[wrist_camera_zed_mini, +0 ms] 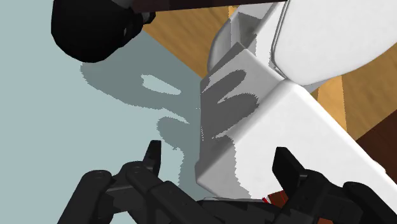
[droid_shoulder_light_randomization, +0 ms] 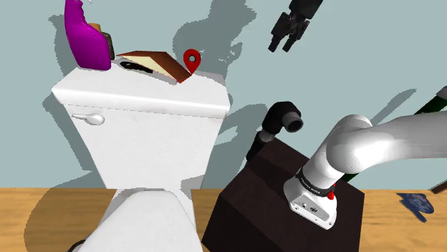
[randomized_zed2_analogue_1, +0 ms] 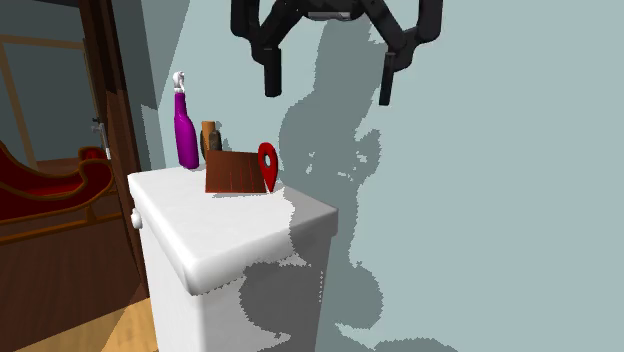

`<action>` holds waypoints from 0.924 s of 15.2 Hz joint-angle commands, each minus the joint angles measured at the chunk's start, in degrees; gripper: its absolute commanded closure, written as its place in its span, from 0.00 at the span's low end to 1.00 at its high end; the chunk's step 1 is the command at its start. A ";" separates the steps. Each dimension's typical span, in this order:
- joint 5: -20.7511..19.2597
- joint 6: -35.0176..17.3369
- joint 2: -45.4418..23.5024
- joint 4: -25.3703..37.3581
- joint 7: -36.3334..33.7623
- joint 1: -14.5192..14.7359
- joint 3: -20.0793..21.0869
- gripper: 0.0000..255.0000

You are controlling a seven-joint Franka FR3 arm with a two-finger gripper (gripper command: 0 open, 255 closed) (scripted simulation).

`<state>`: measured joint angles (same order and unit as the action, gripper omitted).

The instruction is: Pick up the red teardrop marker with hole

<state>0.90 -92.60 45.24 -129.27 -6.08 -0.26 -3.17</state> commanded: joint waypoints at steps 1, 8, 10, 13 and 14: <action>0.00 0.00 0.00 0.00 0.00 0.00 0.00 0.00; 1.12 -3.31 -15.08 9.18 -11.82 -0.63 7.12 0.00; 0.86 -3.70 -19.75 12.64 -15.19 -0.90 8.90 0.00; -0.04 -3.73 -27.04 18.54 -20.28 -1.20 11.27 0.00; -0.47 -3.58 -29.55 20.71 -21.97 -1.25 11.97 0.00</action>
<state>0.75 -96.19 17.77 -110.14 -26.11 -1.49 7.97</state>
